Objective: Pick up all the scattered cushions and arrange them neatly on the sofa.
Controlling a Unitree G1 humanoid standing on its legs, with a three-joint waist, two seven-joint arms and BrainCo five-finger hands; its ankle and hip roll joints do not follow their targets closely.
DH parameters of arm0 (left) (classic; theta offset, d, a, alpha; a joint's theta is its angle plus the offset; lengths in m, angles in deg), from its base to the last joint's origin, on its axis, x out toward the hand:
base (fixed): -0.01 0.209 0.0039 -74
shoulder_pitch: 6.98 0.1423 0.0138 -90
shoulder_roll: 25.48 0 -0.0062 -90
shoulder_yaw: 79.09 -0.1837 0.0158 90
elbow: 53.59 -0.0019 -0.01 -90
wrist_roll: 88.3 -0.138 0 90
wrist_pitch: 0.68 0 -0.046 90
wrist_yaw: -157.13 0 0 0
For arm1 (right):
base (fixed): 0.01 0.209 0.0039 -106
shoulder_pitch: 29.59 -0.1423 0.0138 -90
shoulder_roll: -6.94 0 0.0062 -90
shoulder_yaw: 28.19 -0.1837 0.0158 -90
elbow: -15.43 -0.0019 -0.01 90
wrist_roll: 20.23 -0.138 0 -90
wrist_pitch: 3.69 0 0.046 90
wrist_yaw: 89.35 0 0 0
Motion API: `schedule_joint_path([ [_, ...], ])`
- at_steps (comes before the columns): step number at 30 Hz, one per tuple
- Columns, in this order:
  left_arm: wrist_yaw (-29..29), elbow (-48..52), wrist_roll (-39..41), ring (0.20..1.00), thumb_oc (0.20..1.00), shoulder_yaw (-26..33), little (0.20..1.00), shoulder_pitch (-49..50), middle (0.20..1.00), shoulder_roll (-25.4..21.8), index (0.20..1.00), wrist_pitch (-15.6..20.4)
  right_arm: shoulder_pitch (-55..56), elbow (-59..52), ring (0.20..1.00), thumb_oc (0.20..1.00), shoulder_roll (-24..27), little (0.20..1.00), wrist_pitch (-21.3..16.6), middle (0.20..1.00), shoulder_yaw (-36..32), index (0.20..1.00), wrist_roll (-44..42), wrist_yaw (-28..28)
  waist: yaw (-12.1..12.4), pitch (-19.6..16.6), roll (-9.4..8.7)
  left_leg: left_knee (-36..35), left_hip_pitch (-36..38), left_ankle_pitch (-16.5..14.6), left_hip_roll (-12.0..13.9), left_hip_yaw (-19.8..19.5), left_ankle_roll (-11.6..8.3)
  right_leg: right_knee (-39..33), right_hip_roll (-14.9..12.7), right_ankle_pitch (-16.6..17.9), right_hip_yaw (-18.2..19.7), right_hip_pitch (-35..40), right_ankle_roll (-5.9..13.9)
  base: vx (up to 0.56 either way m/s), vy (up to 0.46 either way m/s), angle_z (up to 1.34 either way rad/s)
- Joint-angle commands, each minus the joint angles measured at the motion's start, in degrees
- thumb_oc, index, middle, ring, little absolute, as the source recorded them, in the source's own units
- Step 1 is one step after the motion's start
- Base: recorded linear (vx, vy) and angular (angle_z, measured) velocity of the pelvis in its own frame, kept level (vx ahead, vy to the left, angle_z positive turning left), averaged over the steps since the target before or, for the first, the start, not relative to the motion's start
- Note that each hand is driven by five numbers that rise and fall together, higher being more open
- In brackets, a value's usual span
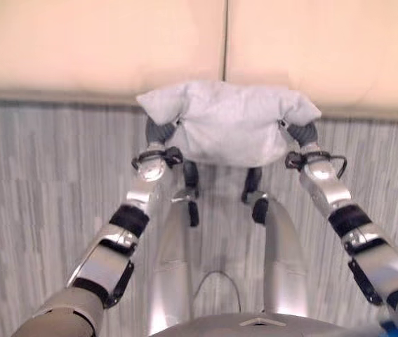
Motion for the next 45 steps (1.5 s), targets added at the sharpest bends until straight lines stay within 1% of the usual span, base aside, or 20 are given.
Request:
schedule_joint_path([
  [1, -6.53, 4.53, -4.22, 0.2, 0.2, -1.55, 0.2, -4.58, 0.2, 4.87, 0.2, 4.73, -4.98, -7.95, 0.2, 0.2, -2.36, 0.2, -5.78, 0.2, 0.86, 0.2, 2.84, 4.6, -0.43, 2.23, 2.35, -4.35, 4.29, 0.64, -1.14, -3.24, -2.07, -7.34, 0.47, 4.2, 0.95, 5.29, 6.77, 0.04, -0.035, 0.04],
  [3, -7.94, 6.64, -3.86, 0.2, 0.2, -0.68, 0.2, 0.2, 0.2, 5.1, 0.2, 4.84, -0.22, -10.53, 0.2, 0.2, -2.47, 0.2, -5.78, 0.2, 0.44, 0.2, 3.99, 5.12, -0.04, 1.72, 2.22, -8.18, 11.25, 1.49, -1.28, -3.53, -2.37, -11.36, 0.96, 4.61, -0.05, 12.23, 6.82, 0.05, -0.025, 0.07],
  [4, -7.94, 6.66, -3.86, 0.2, 0.2, -0.69, 0.2, 0.21, 0.2, 5.1, 0.2, 4.84, -0.21, -10.54, 0.2, 0.2, -2.47, 0.2, -5.77, 0.2, 0.43, 0.2, 3.99, 5.12, -0.04, 1.79, 2.23, -8.23, 11.36, 1.5, -1.27, -3.54, -2.38, -11.41, 0.97, 4.63, -0.07, 12.34, 6.82, 0.08, -0.031, 0.05],
  [5, -10.13, 8.92, -3.8, 0.2, 0.2, -0.44, 0.2, 6.49, 0.2, 5.32, 0.2, 4.94, 6.56, -13.39, 0.2, 0.2, -2.88, 0.2, -5.72, 0.2, -0.5, 0.2, 5.78, 6.02, 0.52, 0.54, 2.41, -14.86, 21.62, 5.1, -1.71, -3.63, -3.0, -18.14, 1.88, 6.75, -2.48, 23.11, 6.57, 0.05, -0.026, 0.01],
  [6, -10.13, 8.95, -3.8, 0.2, 0.2, -0.45, 0.2, 6.54, 0.2, 5.32, 0.2, 4.93, 6.63, -13.44, 0.2, 0.2, -2.88, 0.2, -5.7, 0.2, -0.5, 0.2, 5.79, 6.01, 0.5, 0.81, 2.45, -15.08, 22.06, 5.17, -1.7, -3.68, -3.02, -18.36, 1.92, 6.81, -2.56, 23.57, 6.58, 0.11, -0.04, 0.04],
  [11, -13.84, 13.34, -4.05, 0.2, 0.2, 1.56, 0.2, 15.76, 0.2, 3.4, 0.2, 4.24, 16.22, -18.23, 0.2, 0.2, -1.82, 0.2, -4.83, 0.2, -3.0, 0.2, 7.87, 8.58, 0.08, -1.57, 2.33, -22.94, 39.64, 7.06, -1.34, -3.35, -4.84, -27.7, 4.84, 6.9, -5.19, 43.47, 6.9, 0.16, -0.061, 0.12],
  [16, -15.59, 14.23, -5.06, 0.2, 0.2, 2.67, 0.2, 19.42, 0.2, 2.78, 0.2, 3.16, 19.8, -20.14, 0.2, 0.2, -1.36, 0.2, -4.49, 0.2, -4.91, 0.2, 9.25, 9.04, -0.27, -3.32, 1.63, -21.16, 44.89, 6.99, -0.43, -3.06, -6.19, -32.82, 6.43, 6.47, -5.88, 52.47, 6.35, 0.13, -0.114, 0.09],
  [18, -15.91, 13.13, -5.08, 0.2, 0.2, 3.42, 0.2, 20.68, 0.2, 3.5, 0.2, 2.61, 21.08, -20.52, 0.2, 0.2, -1.14, 0.2, -4.18, 0.2, -5.68, 0.2, 10.21, 8.68, 0.07, -4.12, 0.86, -16.55, 45.02, 9.49, 0.28, -3.11, -7.3, -35.68, 7.6, 6.38, -6.32, 57.36, 5.44, 0.09, -0.113, 0.18],
  [21, -16.59, 13.39, -5.21, 0.2, 0.2, 3.74, 0.2, 23.01, 0.2, 3.82, 0.2, 2.15, 23.24, -21.14, 0.2, 0.2, -1.05, 0.2, -3.49, 0.2, -6.63, 0.2, 10.38, 9.31, 0.35, -5.47, 0.06, -14.86, 45.25, 9.24, 0.05, -2.41, -6.76, -37.23, 7.77, 6.44, -6.8, 59.95, 5.22, 0.09, -0.051, 0.16],
  [23, -16.84, 13.19, -6.1, 0.2, 0.2, 3.67, 0.2, 24.12, 0.2, 3.8, 0.2, 1.72, 24.06, -20.78, 0.2, 0.2, -1.18, 0.2, -3.14, 0.2, -7.09, 0.2, 10.95, 9.37, 0.42, -6.86, 0.06, -19.04, 46.46, 7.21, -1.45, -1.51, -5.47, -38.12, 8.14, 6.59, -6.98, 61.11, 5.6, 0.18, -0.002, 0.26],
  [26, -17.14, 13.11, -7.24, 0.2, 0.2, 3.6, 0.2, 25.59, 0.2, 4.06, 0.2, 0.9, 25.0, -19.98, 0.2, 0.2, -1.46, 0.2, -2.93, 0.2, -7.82, 0.2, 11.75, 9.23, 1.37, -8.42, -0.22, -26.34, 47.24, 8.47, -2.81, -0.32, -4.77, -39.48, 8.86, 6.86, -5.97, 63.69, 6.67, 0.23, 0.056, 0.22],
  [27, -17.17, 13.13, -7.63, 0.2, 0.2, 3.7, 0.2, 25.82, 0.2, 4.11, 0.2, 0.9, 24.84, -19.72, 0.2, 0.2, -1.54, 0.2, -2.9, 0.2, -7.84, 0.2, 11.93, 9.04, 1.95, -8.45, -0.28, -26.7, 46.68, 9.0, -3.26, -0.76, -4.83, -39.61, 9.18, 6.67, -5.59, 64.54, 6.8, 0.21, 0.072, -0.05],
  [30, -17.6, 13.63, -7.56, 0.2, 0.2, 4.38, 0.2, 27.12, 0.2, 3.82, 0.2, 0.8, 25.2, -19.34, 0.2, 0.2, -2.38, 0.2, -2.81, 0.2, -8.1, 0.2, 11.61, 9.37, 2.86, -9.01, -1.05, -25.41, 47.88, 7.39, -3.7, -1.32, -3.84, -38.69, 8.76, 5.57, -4.55, 65.96, 7.72, 0.24, 0.116, -0.49],
  [33, -18.0, 14.9, -7.47, 0.2, 0.2, 4.76, 0.2, 27.76, 0.2, 3.39, 0.2, 0.65, 24.54, -19.27, 0.2, 0.2, -3.32, 0.2, -2.45, 0.2, -8.19, 0.2, 12.25, 9.49, 4.43, -9.45, -1.28, -24.27, 50.77, 3.45, -4.59, 0.64, -1.34, -32.88, 5.84, 4.54, -4.32, 66.23, 9.38, 0.28, 0.236, -0.29],
  [34, -17.73, 15.2, -7.78, 0.2, 0.2, 4.45, 0.2, 27.67, 0.2, 2.86, 0.2, 0.91, 24.18, -18.93, 0.2, 0.2, -3.75, 0.2, -2.48, 0.2, -8.01, 0.2, 12.31, 9.47, 4.75, -8.82, -1.37, -23.36, 51.59, 2.24, -5.18, 1.08, 0.0, -25.53, 4.15, 7.97, -2.95, 63.48, 11.09, 0.15, 0.192, -0.33],
  [35, -17.73, 15.2, -7.78, 0.2, 0.2, 4.45, 0.2, 27.67, 0.2, 2.86, 0.2, 0.91, 24.18, -18.93, 0.2, 0.2, -3.75, 0.2, -2.48, 0.2, -8.01, 0.2, 12.31, 9.47, 4.78, -8.83, -1.38, -23.36, 51.58, 2.23, -5.18, 1.12, 0.0, -25.49, 4.14, 7.95, -2.91, 63.43, 11.09, 0.14, 0.207, -0.32],
  [36, -17.74, 15.17, -7.53, 0.2, 0.2, 4.14, 0.2, 27.29, 0.2, 2.71, 0.2, 0.79, 23.74, -18.88, 0.2, 0.2, -4.04, 0.2, -2.39, 0.2, -7.93, 0.2, 12.71, 9.32, 4.29, -8.27, -1.21, -23.26, 52.48, 1.61, -5.38, 0.97, 1.01, -20.77, 3.48, 9.79, -2.24, 61.49, 12.09, 0.09, 0.121, -0.19],
  [39, -17.19, 15.78, -8.16, 0.2, 0.2, 3.91, 0.2, 26.74, 0.2, 1.74, 0.2, 1.0, 23.27, -19.14, 0.2, 0.2, -4.15, 0.2, -2.23, 0.2, -7.68, 0.2, 13.18, 9.14, 3.58, -7.75, -0.38, -23.77, 54.55, 0.42, -5.32, 0.34, 2.1, -14.7, 3.98, 9.32, -0.96, 56.91, 11.22, 0.15, 0.14, 0.0],
  [42, -17.02, 15.75, -8.06, 0.2, 0.2, 4.18, 0.2, 26.54, 0.2, 1.61, 0.2, 0.97, 22.59, -19.15, 0.2, 0.2, -3.49, 0.2, -2.1, 0.2, -7.61, 0.2, 12.88, 9.48, 2.7, -7.86, -0.13, -25.42, 56.71, -0.1, -6.03, -1.16, 2.06, -19.9, 6.29, 8.01, 0.54, 54.14, 9.64, 0.2, 0.052, -0.09],
  [45, -17.06, 15.36, -8.26, 0.2, 0.2, 4.22, 0.2, 26.23, 0.2, 1.93, 0.2, 0.73, 22.05, -19.13, 0.2, 0.2, -2.84, 0.2, -2.19, 0.2, -7.53, 0.2, 12.5, 9.28, 1.52, -7.69, -0.74, -26.24, 59.0, -1.57, -7.19, -2.6, 1.86, -30.68, 7.59, 10.65, 1.14, 52.16, 9.14, 0.23, -0.023, -0.05],
])
